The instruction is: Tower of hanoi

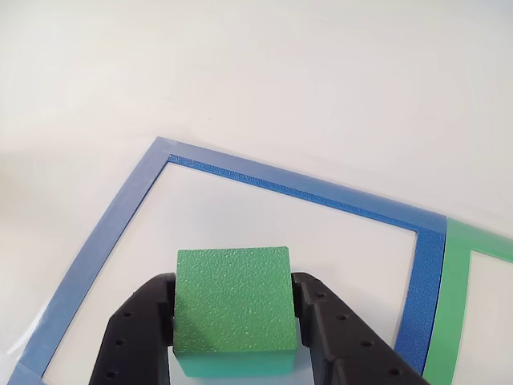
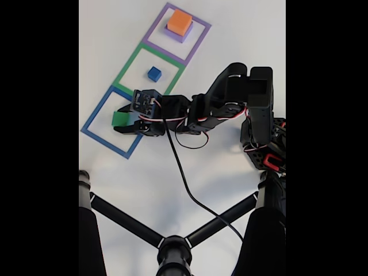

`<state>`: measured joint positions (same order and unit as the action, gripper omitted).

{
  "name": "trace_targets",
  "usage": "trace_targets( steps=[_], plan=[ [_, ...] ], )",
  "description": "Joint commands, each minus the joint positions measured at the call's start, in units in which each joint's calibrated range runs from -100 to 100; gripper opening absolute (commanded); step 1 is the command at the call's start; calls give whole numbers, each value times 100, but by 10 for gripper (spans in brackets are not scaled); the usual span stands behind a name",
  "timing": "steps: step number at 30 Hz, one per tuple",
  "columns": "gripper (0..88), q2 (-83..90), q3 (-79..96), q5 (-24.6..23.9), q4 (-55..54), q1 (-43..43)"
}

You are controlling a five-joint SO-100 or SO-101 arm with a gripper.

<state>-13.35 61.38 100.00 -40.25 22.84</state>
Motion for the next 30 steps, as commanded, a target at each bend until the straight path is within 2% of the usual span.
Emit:
trace_targets(
  steps=[1, 10, 19, 25, 29, 30],
  plan=[
    [143, 37, -145, 0, -148, -114],
    [214, 293, -145, 0, 14, -137],
    [221, 1992, -418, 0, 1649, 23],
    [141, 3506, -772, 0, 4020, -114],
    [8, 4404, -817, 0, 5316, -290],
    [1, 4596, -817, 0, 5550, -351]
  ],
)
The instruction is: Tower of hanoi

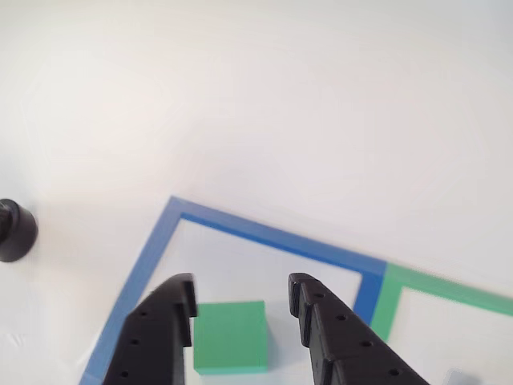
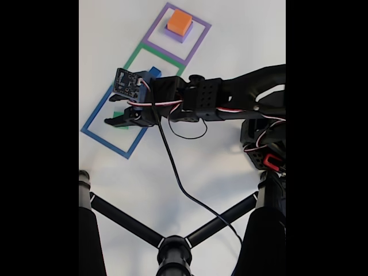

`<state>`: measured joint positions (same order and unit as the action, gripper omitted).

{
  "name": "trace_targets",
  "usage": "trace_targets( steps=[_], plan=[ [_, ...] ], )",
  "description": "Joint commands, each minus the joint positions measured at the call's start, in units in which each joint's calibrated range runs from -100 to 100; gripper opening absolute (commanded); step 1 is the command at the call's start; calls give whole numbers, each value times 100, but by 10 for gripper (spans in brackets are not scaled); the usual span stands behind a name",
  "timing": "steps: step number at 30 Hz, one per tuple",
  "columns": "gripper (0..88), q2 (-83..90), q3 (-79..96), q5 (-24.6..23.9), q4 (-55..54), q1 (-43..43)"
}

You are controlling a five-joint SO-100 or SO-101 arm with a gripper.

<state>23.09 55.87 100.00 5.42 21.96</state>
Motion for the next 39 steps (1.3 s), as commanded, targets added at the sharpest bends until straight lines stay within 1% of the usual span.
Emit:
trace_targets(
  steps=[1, 6, 9, 12, 21, 25, 28, 32, 35, 39],
  plan=[
    [1, 1121, -285, 0, 1243, -324],
    [0, 1850, -703, 0, 2983, -706],
    [0, 1938, -1539, 0, 4221, -889],
    [0, 1922, -2284, 0, 5184, -1087],
    [1, 1850, -3792, 0, 7094, -1567],
    [19, 1770, -4347, 0, 7839, -1758],
    [41, 1826, -4192, 0, 7871, -1888],
    [109, 2010, -3402, 0, 7224, -2086],
    [193, 2258, -2320, 0, 6269, -2337],
    [234, 2651, -530, 0, 4375, -2612]
  ],
)
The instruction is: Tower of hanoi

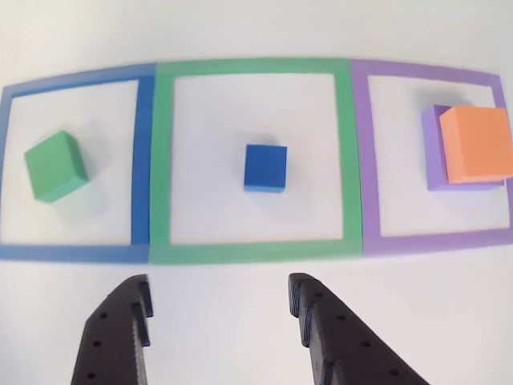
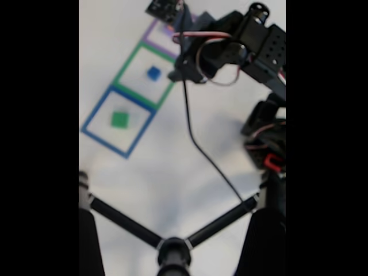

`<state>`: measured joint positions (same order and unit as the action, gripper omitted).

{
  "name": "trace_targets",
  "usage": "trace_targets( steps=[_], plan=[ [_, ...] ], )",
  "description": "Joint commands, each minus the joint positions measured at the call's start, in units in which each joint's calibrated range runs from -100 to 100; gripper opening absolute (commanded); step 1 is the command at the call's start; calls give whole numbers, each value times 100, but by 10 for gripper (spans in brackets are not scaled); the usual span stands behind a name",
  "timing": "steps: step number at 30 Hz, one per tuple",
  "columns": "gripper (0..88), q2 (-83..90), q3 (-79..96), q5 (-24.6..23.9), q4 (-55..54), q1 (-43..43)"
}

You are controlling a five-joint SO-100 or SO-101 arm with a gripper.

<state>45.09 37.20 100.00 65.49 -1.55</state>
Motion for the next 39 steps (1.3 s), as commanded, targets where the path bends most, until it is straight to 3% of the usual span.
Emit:
trace_targets(
  steps=[1, 9, 19, 39],
  plan=[
    [239, 483, 1700, 0, -2037, -298],
    [252, 187, 3326, 0, -4336, -298],
    [267, -1512, 4262, 0, -7606, -344],
    [280, -3683, 3826, 0, -9459, -580]
  ],
)
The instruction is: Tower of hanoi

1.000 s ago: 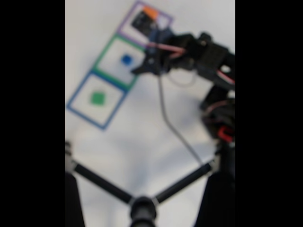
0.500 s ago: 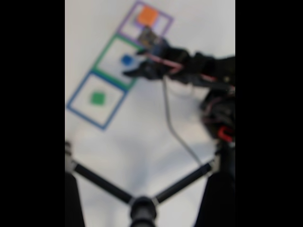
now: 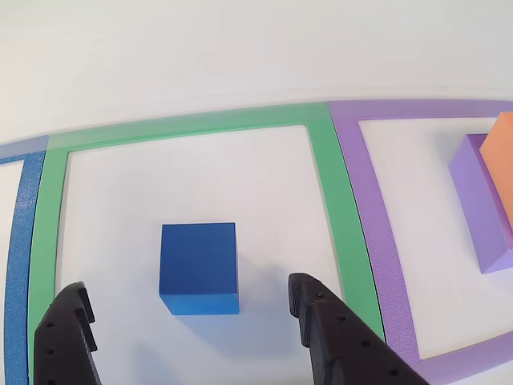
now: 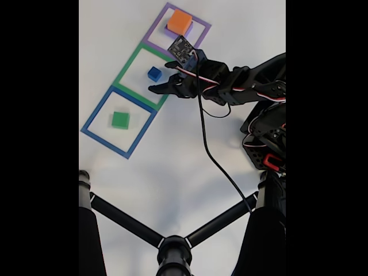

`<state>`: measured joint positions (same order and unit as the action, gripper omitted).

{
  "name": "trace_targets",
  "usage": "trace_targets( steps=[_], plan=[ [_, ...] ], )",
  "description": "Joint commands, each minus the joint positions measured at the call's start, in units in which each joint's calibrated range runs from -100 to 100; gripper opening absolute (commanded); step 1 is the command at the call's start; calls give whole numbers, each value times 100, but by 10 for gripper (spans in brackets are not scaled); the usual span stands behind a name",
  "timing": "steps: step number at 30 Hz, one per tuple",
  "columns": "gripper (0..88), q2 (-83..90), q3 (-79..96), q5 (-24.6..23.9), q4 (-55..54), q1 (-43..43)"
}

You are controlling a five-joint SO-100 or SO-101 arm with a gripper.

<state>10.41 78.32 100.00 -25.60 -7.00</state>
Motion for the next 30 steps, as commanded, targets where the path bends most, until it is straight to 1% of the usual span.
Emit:
trace_targets(
  steps=[1, 9, 17, 30],
  plan=[
    [277, -304, -322, 0, -406, -36],
    [237, -865, -313, 0, -1102, 17],
    [191, -1041, -377, 0, -1256, 132],
    [92, -1081, -431, 0, -1280, 277]
  ],
)
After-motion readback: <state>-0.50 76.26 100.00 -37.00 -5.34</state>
